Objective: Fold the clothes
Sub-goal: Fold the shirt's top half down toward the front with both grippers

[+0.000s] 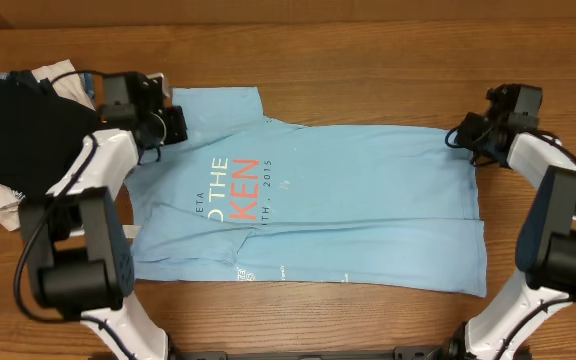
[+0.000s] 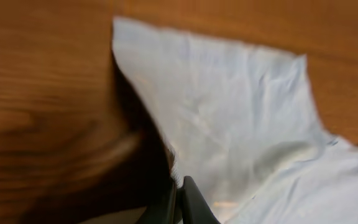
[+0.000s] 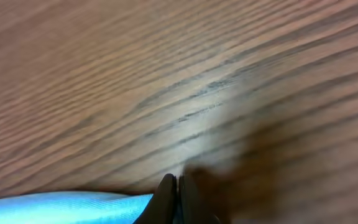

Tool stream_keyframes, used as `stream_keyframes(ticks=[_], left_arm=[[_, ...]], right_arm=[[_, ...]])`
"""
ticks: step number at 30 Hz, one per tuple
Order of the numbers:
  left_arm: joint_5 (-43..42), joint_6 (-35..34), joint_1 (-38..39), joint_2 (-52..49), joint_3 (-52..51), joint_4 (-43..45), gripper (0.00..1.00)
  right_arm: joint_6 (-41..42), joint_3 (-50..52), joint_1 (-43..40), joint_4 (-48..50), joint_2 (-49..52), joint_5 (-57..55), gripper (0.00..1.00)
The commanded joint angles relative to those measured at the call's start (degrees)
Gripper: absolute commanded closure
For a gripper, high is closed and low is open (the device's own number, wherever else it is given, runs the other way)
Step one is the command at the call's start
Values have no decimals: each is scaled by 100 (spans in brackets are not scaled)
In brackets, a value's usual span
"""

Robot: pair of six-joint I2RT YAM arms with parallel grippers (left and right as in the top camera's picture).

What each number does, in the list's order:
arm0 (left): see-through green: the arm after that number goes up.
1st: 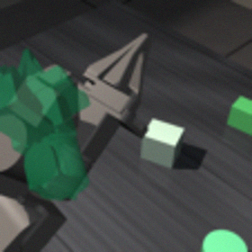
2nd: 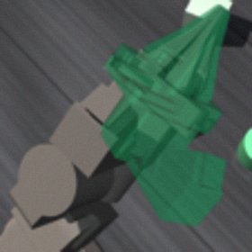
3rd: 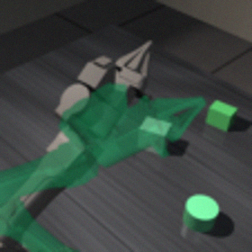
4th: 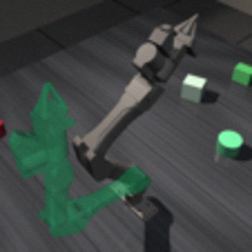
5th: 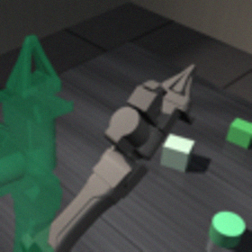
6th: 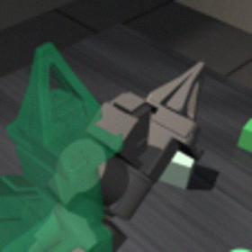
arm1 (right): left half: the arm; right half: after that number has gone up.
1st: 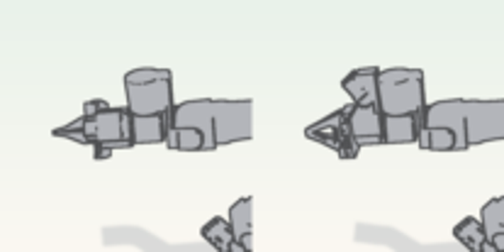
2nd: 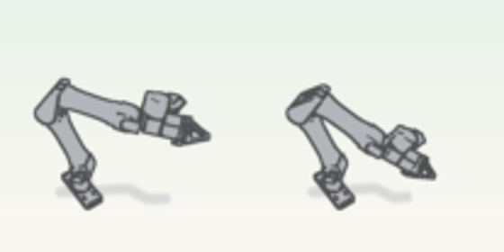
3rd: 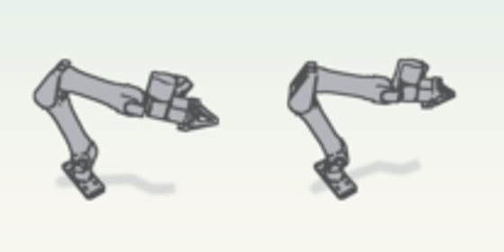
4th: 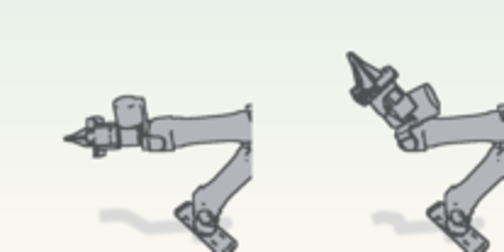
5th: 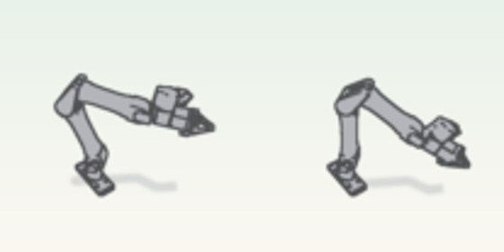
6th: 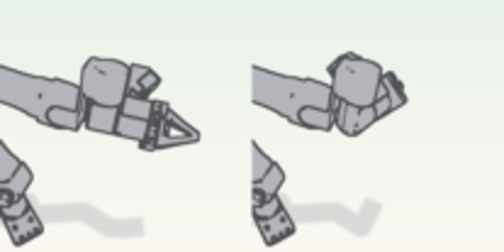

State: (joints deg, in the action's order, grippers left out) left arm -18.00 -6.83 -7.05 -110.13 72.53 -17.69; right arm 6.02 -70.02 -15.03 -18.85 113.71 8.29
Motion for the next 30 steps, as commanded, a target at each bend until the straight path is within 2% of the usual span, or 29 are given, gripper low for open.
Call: stream_keyframes(ticks=[1,11,22,30], left_arm=[[-129,-151,-251,516,160,-109,96],[-72,-131,-734,922,160,-999,96],[-1169,157,-881,1060,160,-2675,96],[-1027,409,-1019,1399,160,-3611,96]], right_arm=[[37,-352,-44,-334,-560,-76,96],[39,-507,-48,-1600,-1147,-713,96],[46,-507,-48,-3141,-1729,-826,96],[55,-505,-50,-4017,-1727,-1019,96]])
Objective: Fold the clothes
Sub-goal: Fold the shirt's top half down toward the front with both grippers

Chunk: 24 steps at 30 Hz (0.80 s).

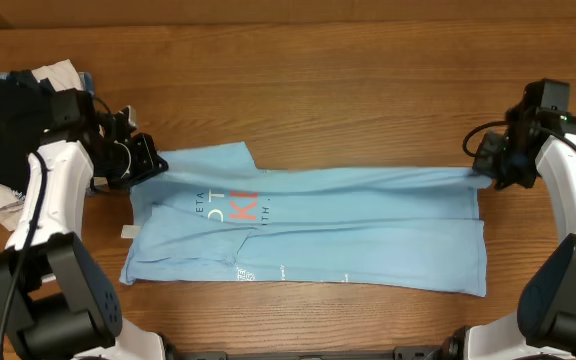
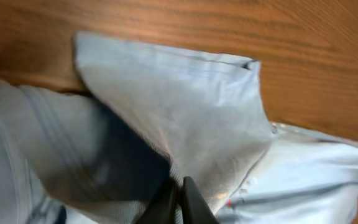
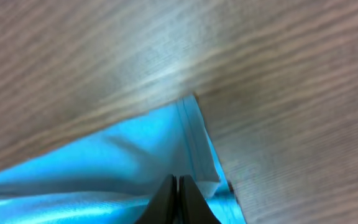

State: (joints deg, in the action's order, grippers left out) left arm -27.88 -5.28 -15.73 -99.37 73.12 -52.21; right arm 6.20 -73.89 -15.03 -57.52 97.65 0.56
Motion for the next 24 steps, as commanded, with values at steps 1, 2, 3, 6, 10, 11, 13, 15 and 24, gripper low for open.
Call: stream_keyframes(ticks=[1,2,3,6,10,11,13,15,24], left_arm=[[24,251,-214,363,101,-229,96],[44,254,-304,393,101,-315,96],[33,249,-396,409,101,-389,96],[-68,249,-640,417,101,-675,96],[-72,299,-728,417,98,-1014,96],[-72,302,-708,415,98,-1097,96],[-74,345,-664,415,98,-1283,96],[-70,413,-636,415,98,-1480,96],[28,579,-638,415,96,-2190,96]], right_arm=[[136,-118,-50,-212,-120,-426,96],[278,-118,-50,-286,-120,-684,96],[396,-118,-50,-348,-120,-879,96],[498,-118,-50,-511,-120,-1108,95],[566,-118,-50,-651,-120,-1104,92],[614,-116,-50,-686,-120,-1104,91],[654,-114,-48,-796,-120,-1091,91],[654,-111,-48,-935,-120,-1084,91],[651,-107,-48,-1349,-109,-1086,88]])
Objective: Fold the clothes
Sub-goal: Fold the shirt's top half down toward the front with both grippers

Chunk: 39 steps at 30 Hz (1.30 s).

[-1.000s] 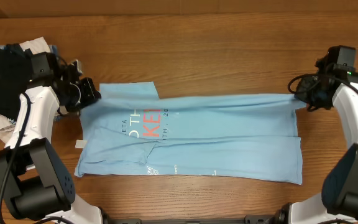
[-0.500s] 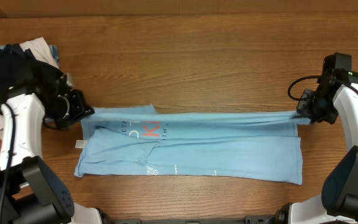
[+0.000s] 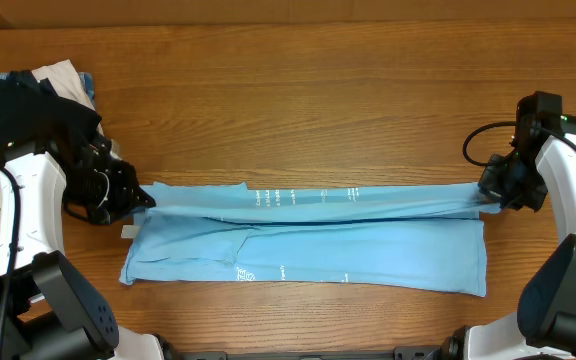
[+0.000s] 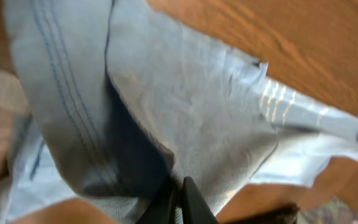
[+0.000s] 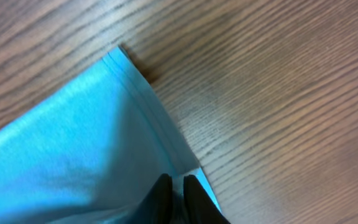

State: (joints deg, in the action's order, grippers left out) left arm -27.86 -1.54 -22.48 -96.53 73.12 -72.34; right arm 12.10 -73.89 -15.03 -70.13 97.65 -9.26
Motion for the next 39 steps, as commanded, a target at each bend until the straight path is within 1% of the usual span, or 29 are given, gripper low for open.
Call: stream_keyframes(ticks=[1,3,6,14,20,25,27,39], left_arm=[[129,208,37,131,96,-251,96],[417,199,37,131,96,-376,96],[599,199,37,131,96,-463,96],[949,175,39,131,85,-638,96],[964,175,39,131,83,-732,96],[960,179,39,131,66,-966,96],[960,188,44,131,33,-1045,96],[992,203,389,131,-304,-1058,96]], right_arm=[[61,-107,-48,-149,-109,-105,88],[61,-105,-48,-264,-109,-105,88],[59,-37,-48,-382,-109,-105,88],[61,247,-48,-402,-109,-103,88],[59,249,-48,-417,-109,-107,86],[59,249,-48,-417,-109,-107,78],[59,249,-48,-417,-109,-107,68],[59,249,-48,-411,-109,-105,68]])
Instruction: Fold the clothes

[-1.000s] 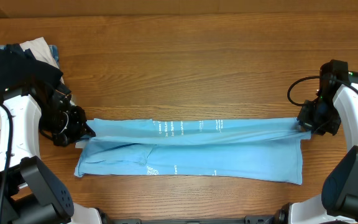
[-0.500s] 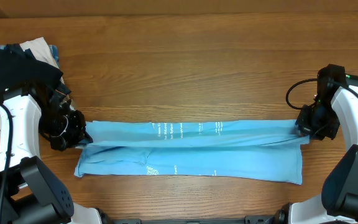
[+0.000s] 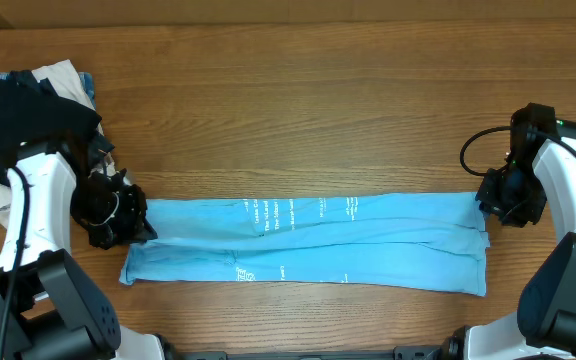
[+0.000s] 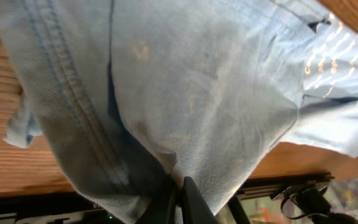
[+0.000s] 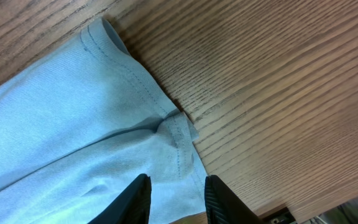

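Note:
A light blue T-shirt lies as a long folded strip across the front of the wooden table, white lettering showing on its upper layer. My left gripper sits at the strip's left end, shut on a bunch of the blue cloth; in the left wrist view the gripper pinches it tightly. My right gripper is at the strip's right end. In the right wrist view that gripper stands open over the hemmed corner of the shirt, nothing between its fingers.
A pile of other clothes, dark navy over white pieces, lies at the table's far left beside my left arm. Bare wood stretches behind the shirt. The table's front edge runs just below the strip.
The folded-over layer has come further toward the front and now lies flat on the lower layer. My right gripper has opened and let go of the hem corner. The left stays shut.
The shirt first lay spread flat, print up, with both grippers shut on its far corners. Then the far edge was over the print, then drawn taut across the middle. Now the shirt is a narrow strip, and the right gripper has released.

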Tool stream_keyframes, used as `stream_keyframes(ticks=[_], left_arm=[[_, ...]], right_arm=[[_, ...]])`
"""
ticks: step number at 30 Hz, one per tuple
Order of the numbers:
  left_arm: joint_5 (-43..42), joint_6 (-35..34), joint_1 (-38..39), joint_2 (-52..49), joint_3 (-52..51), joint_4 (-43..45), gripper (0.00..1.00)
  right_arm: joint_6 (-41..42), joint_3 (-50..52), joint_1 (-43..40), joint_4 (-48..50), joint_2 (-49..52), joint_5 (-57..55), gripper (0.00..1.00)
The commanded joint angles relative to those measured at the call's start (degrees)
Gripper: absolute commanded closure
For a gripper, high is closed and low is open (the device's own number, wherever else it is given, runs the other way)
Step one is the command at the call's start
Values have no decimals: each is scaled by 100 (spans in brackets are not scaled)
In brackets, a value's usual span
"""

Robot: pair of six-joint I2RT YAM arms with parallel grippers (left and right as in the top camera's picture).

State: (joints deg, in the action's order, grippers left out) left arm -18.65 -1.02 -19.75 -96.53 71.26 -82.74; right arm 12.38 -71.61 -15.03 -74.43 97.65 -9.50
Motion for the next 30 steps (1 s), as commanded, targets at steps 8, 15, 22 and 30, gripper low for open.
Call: stream_keyframes(ticks=[8,15,22,30], left_arm=[[658,-140,181,131,-170,-85,96],[986,-485,184,131,-177,-109,96],[984,-483,184,131,-177,-109,70],[874,-483,184,131,-177,76,65]], right_arm=[[31,22,-48,24,-109,-81,67],[31,22,-48,39,-109,-81,67],[31,22,-48,39,-109,-81,67],[31,22,-48,-20,-109,94,66]])
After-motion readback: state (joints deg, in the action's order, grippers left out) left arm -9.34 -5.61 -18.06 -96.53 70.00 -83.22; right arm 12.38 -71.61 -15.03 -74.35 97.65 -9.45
